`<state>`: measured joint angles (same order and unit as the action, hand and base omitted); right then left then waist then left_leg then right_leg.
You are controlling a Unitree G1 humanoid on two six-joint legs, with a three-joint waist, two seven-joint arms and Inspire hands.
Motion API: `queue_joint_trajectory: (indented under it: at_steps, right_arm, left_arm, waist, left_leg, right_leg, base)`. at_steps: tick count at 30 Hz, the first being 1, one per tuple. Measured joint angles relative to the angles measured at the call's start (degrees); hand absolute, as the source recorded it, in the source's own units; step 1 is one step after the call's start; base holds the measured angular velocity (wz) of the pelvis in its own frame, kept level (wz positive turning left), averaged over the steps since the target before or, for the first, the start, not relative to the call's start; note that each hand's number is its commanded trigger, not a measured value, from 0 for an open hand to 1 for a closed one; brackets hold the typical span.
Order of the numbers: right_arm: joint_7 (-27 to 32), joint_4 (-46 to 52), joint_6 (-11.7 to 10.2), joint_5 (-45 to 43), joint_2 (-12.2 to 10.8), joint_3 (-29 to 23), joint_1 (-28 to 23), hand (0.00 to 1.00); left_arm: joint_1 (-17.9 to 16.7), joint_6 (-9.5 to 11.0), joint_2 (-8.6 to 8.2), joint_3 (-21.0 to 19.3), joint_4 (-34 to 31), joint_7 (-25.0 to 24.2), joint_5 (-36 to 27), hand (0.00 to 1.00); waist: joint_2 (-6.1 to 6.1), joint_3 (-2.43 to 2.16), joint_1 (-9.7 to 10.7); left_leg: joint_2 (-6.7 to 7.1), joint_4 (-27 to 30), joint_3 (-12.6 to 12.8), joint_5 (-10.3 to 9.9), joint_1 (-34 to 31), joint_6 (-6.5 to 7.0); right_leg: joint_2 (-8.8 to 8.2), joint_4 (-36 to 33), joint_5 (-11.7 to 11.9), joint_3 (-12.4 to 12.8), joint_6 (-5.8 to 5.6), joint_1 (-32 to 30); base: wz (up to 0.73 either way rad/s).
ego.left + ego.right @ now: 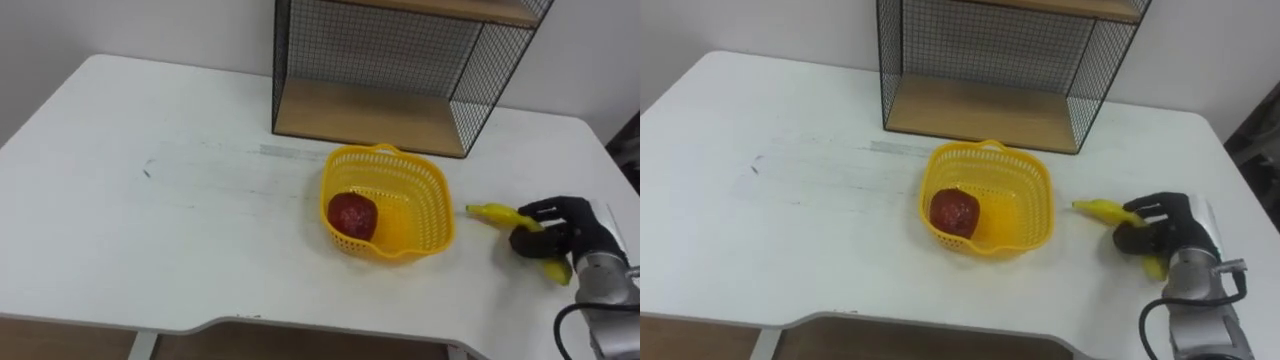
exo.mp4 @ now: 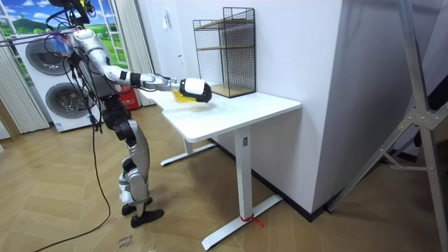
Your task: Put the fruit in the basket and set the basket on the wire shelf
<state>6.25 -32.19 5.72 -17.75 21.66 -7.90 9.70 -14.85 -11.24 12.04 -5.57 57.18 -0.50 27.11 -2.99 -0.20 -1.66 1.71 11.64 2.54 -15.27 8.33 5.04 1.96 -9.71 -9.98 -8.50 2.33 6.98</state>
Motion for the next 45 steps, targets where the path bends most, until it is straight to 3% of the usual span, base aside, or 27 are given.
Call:
queue_joint_trajectory:
  at_steps: [6, 14, 28, 37, 45]
  right_arm:
    - [1.8, 9.24, -0.01, 0.1, -0.9, 0.01, -0.43, 1.0]
    - [5.12, 17.3, 0.01, 6.6, -0.98, -0.04, -2.65, 1.0]
    - [4.54, 29.1, -0.04, 8.62, -1.72, 3.27, -4.14, 1.0]
    - [-0.95, 33.84, -0.85, 6.73, -1.75, 4.92, -4.13, 1.0]
    - [-9.19, 36.61, -1.0, 3.32, -1.76, 6.86, -4.14, 1.0]
  left_arm:
    - [-1.07, -0.04, -0.4, -0.36, -2.03, 0.37, 0.01, 0.0]
    - [-0.9, 0.08, -0.64, -0.34, -2.0, 3.35, -0.04, 0.0]
    - [-1.03, 1.07, -1.47, 1.9, -1.99, 5.31, -0.04, 0.0]
    - [-0.79, 2.58, -1.4, 2.41, -1.63, 4.78, -0.04, 0.0]
    - [0.06, 3.34, -1.44, 2.42, 1.6, 4.77, -0.04, 0.0]
  waist:
    - [0.16, -0.04, -0.06]
    - [-1.03, -0.33, 0.05]
    - [-0.72, -0.26, 0.05]
    - [-1.42, -0.29, -0.28]
    - [-1.58, -0.01, -0.36]
  left_leg:
    - [-0.09, -0.15, 0.29, 0.01, 0.03, -0.01]
    - [-0.07, -0.22, 0.39, 0.0, 0.27, 0.0]
    - [-0.09, -0.27, 0.28, -0.01, 0.06, 0.0]
    - [-0.1, -0.2, 0.44, -0.01, -0.25, 0.0]
    - [-0.11, -0.38, 0.55, -0.02, -0.17, 0.02]
  right_leg:
    - [0.07, 0.13, -0.01, 0.33, 0.0, -0.06]
    - [0.06, 0.07, -0.01, 0.63, 0.0, 0.21]
    - [0.09, 0.0, 0.01, 0.5, 0.03, -0.06]
    - [0.09, -0.07, 0.01, 0.71, 0.03, -0.49]
    - [0.13, -0.1, 0.01, 0.84, 0.03, -0.37]
  base:
    - [-0.02]
    - [0.0]
    - [0.0]
    - [0.0]
    - [0.0]
